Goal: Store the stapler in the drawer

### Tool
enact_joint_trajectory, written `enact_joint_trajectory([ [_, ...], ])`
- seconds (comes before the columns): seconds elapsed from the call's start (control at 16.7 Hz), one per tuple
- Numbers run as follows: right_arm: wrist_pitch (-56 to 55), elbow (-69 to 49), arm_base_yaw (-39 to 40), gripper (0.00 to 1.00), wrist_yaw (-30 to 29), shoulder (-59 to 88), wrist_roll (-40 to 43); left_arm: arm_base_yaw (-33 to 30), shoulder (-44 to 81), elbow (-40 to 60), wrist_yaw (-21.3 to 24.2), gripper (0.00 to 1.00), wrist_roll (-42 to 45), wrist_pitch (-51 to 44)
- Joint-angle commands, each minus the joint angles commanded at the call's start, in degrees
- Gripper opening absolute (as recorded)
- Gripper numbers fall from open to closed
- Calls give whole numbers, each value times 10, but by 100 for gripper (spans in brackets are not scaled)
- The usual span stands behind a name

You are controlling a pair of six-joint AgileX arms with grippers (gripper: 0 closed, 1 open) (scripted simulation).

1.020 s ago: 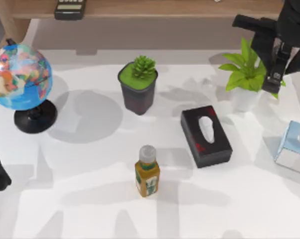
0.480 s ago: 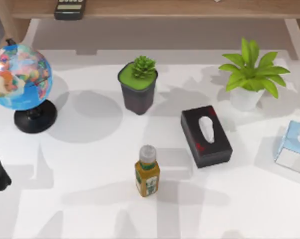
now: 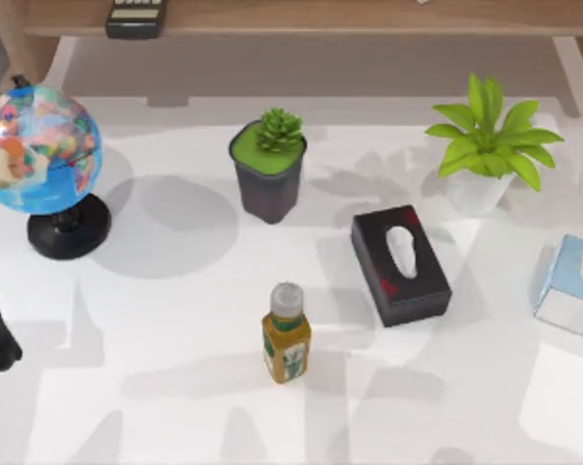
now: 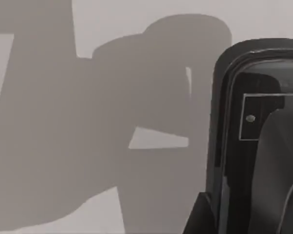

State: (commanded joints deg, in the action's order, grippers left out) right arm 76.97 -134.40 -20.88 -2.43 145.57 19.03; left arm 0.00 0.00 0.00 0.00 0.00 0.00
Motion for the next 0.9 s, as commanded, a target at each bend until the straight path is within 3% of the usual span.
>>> enact_joint_trajectory([
  [0.9,-8,-32,11,0,-44,-24,36,0,0,0,0,100,0,0],
])
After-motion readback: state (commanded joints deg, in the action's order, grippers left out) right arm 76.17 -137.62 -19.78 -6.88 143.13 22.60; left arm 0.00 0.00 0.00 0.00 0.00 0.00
